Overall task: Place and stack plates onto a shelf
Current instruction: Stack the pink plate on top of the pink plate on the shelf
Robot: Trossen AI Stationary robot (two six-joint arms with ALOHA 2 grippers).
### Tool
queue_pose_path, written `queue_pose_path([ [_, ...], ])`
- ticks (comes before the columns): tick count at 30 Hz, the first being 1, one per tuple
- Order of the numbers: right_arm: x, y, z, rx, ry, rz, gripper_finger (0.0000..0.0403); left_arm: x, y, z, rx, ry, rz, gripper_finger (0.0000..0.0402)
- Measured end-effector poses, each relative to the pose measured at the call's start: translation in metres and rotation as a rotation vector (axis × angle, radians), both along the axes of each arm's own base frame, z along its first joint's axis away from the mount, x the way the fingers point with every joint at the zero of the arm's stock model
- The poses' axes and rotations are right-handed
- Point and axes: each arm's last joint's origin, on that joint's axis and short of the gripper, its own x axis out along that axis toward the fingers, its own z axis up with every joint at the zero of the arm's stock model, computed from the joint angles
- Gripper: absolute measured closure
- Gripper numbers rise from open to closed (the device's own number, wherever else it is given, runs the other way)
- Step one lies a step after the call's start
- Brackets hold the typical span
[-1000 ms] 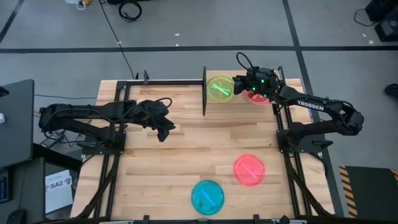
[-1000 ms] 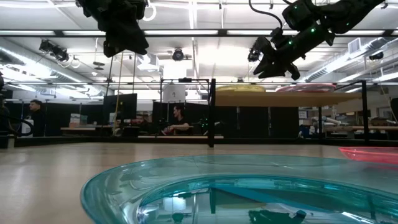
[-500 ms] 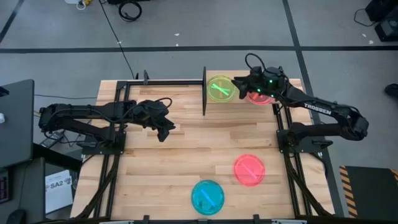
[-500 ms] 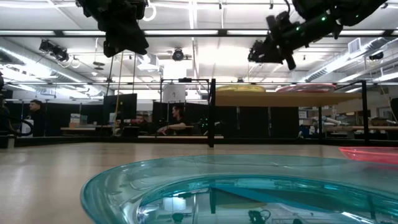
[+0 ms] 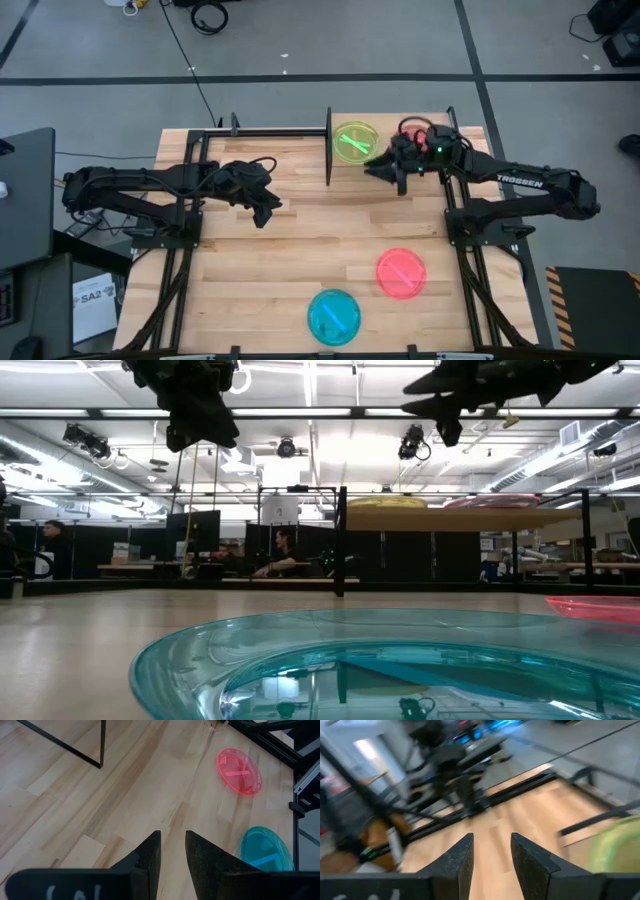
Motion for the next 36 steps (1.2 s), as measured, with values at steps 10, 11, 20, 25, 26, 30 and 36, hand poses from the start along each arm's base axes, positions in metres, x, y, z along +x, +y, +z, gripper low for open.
queue_pose_path([
  [10, 0.002, 0.048, -0.026, 0.1, 0.278, 0.244, 0.0267, 0.0, 0.0, 0.0, 0.0, 0.0, 0.0, 0.0306],
  [11, 0.001, 0.053, -0.029, 0.126, 0.322, 0.259, 0.0267, 0.0, 0.0, 0.0, 0.0, 0.0, 0.0, 0.0306],
  [20, -0.01, 0.092, -0.047, 0.211, 0.58, 0.308, 0.0267, 0.0, 0.0, 0.0, 0.0, 0.0, 0.0, 0.0306],
  [25, -0.013, 0.106, -0.049, 0.166, 0.607, 0.279, 0.0267, 0.0, 0.0, 0.0, 0.0, 0.0, 0.0, 0.0306],
  [26, -0.014, 0.109, -0.049, 0.154, 0.617, 0.279, 0.0267, 0.0, 0.0, 0.0, 0.0, 0.0, 0.0, 0.0306],
  [30, -0.02, 0.117, -0.054, 0.1, 0.679, 0.27, 0.0267, 0.0, 0.0, 0.0, 0.0, 0.0, 0.0, 0.0306],
  [36, -0.03, 0.124, -0.064, 0.023, 0.807, 0.248, 0.0267, 0.0, 0.0, 0.0, 0.0, 0.0, 0.0, 0.0306],
])
